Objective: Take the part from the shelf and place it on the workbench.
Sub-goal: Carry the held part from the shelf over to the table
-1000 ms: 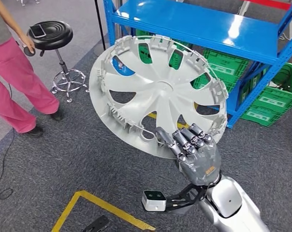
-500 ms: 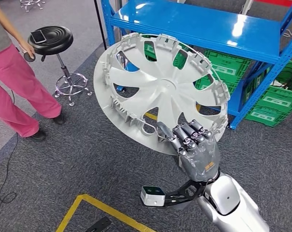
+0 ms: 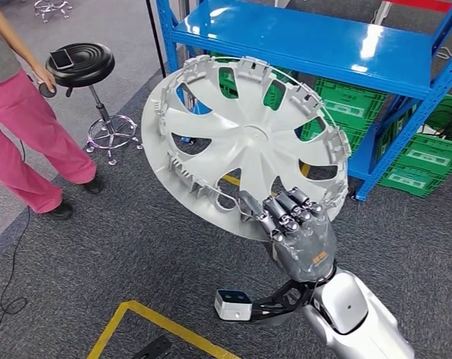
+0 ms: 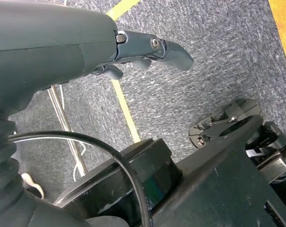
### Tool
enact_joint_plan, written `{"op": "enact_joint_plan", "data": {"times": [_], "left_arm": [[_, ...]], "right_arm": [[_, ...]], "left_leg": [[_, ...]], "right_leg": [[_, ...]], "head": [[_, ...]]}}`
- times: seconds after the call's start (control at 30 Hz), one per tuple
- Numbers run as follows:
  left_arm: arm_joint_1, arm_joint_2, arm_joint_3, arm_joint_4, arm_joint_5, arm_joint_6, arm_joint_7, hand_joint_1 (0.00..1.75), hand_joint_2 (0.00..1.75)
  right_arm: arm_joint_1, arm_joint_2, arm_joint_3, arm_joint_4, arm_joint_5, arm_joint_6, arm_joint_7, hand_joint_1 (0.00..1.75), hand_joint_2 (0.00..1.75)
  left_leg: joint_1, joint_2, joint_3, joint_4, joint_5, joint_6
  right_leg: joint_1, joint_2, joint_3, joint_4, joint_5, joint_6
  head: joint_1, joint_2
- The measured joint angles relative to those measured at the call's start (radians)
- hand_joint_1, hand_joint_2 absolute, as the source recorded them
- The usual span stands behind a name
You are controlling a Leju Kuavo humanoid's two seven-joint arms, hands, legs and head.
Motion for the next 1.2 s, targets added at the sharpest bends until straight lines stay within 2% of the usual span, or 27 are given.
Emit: {"op": "enact_joint_plan", "data": {"times": [0.27, 0.57, 0.9, 1.2], "left_arm": [[0.0, 0.001, 0.0, 0.0, -0.002, -0.002, -0.012, 0.0, 1.75], [0.001, 0.002, 0.0, 0.0, -0.003, -0.002, -0.013, 0.0, 1.75], [0.001, 0.002, 0.0, 0.0, -0.011, -0.006, -0.015, 0.0, 1.75], [0.001, 0.002, 0.0, 0.0, -0.014, -0.006, -0.015, 0.0, 1.75]], "right_arm": [[-0.027, -0.008, 0.032, 0.014, 0.0, 0.0, 0.079, 1.75, 1.75], [-0.043, -0.018, 0.069, 0.021, 0.0, 0.0, 0.094, 1.75, 1.75], [-0.075, -0.037, 0.108, 0.023, 0.0, 0.0, 0.158, 1.75, 1.75], [-0.081, -0.042, 0.133, 0.023, -0.001, 0.0, 0.165, 1.75, 1.75]], "left_leg": [[-0.002, 0.0, 0.0, 0.0, 0.0, 0.0], [-0.002, 0.0, 0.0, 0.0, 0.0, 0.0], [-0.002, 0.0, 0.0, 0.0, 0.0, 0.0], [-0.002, 0.0, 0.0, 0.0, 0.0, 0.0]], "right_leg": [[-0.002, 0.0, 0.0, 0.0, 0.0, 0.0], [-0.002, 0.0, 0.0, 0.0, 0.0, 0.0], [-0.002, 0.0, 0.0, 0.0, 0.0, 0.0], [-0.002, 0.0, 0.0, 0.0, 0.0, 0.0]], "head": [[0.0, 0.0], [0.0, 0.0], [0.0, 0.0], [0.0, 0.0]]}}
